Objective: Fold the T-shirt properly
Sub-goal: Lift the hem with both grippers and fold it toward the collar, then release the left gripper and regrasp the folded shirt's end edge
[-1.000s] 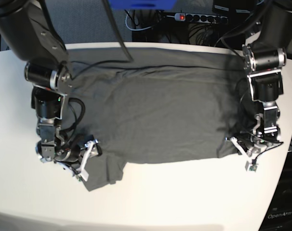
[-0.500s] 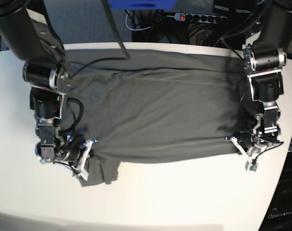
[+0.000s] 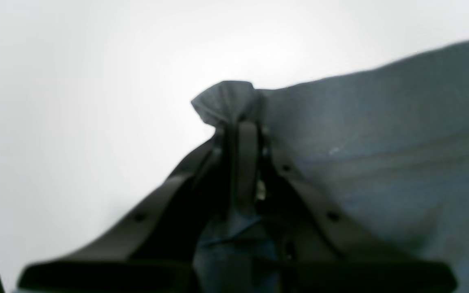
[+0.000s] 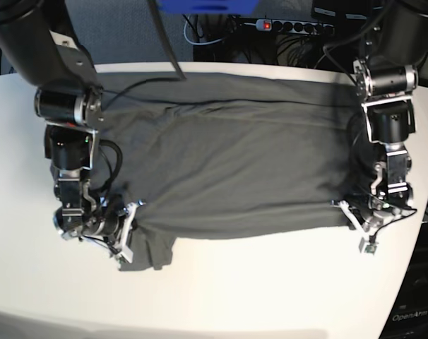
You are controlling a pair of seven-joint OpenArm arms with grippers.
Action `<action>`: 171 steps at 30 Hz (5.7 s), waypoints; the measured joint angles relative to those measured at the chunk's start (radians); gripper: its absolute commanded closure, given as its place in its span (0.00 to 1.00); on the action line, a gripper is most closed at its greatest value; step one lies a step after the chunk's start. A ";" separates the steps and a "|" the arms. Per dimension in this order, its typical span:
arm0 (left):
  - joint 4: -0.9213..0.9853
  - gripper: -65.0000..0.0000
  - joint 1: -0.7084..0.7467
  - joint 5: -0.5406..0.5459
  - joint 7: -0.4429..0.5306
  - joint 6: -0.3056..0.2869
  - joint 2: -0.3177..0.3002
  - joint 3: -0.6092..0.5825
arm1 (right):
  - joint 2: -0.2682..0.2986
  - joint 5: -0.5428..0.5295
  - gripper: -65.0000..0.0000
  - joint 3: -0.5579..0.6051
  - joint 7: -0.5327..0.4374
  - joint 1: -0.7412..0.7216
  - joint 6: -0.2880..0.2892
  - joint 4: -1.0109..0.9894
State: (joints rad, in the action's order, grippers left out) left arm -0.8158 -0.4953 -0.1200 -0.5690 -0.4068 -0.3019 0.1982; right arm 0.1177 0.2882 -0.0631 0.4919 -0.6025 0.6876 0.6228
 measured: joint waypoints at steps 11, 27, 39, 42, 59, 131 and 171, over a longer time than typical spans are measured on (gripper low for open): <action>-0.008 0.96 0.002 0.012 0.000 -0.008 -0.014 0.000 | 0.025 -0.003 0.99 0.054 0.077 0.092 0.015 0.180; -0.187 0.96 0.053 -0.016 -0.124 -0.142 -0.035 0.159 | 0.051 0.170 0.99 0.097 0.217 0.259 -0.008 0.472; -0.483 0.96 0.168 0.000 -0.242 -0.154 -0.020 0.160 | 0.039 0.237 0.99 0.098 0.246 0.376 -0.005 0.636; -0.529 0.96 0.206 0.004 -0.248 -0.162 -0.016 0.161 | 0.040 0.237 0.99 0.098 0.251 0.398 -0.002 0.666; -0.213 0.73 0.025 0.039 -0.198 -0.144 0.038 0.162 | 0.039 0.257 0.99 0.208 0.275 0.396 -0.007 0.668; 0.375 0.24 -0.232 0.057 -0.012 -0.038 0.116 0.159 | 0.042 0.278 0.99 0.222 0.229 0.395 -0.027 0.634; 0.320 0.96 -0.214 0.092 -0.196 -0.064 0.134 0.166 | 0.042 0.278 0.99 0.223 0.228 0.394 -0.026 0.634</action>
State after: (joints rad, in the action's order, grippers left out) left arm -0.4953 -0.7090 -0.0280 -0.7650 -0.4713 -0.1684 0.3641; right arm 0.1596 0.5663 0.1596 0.7200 -0.2081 0.6613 1.2568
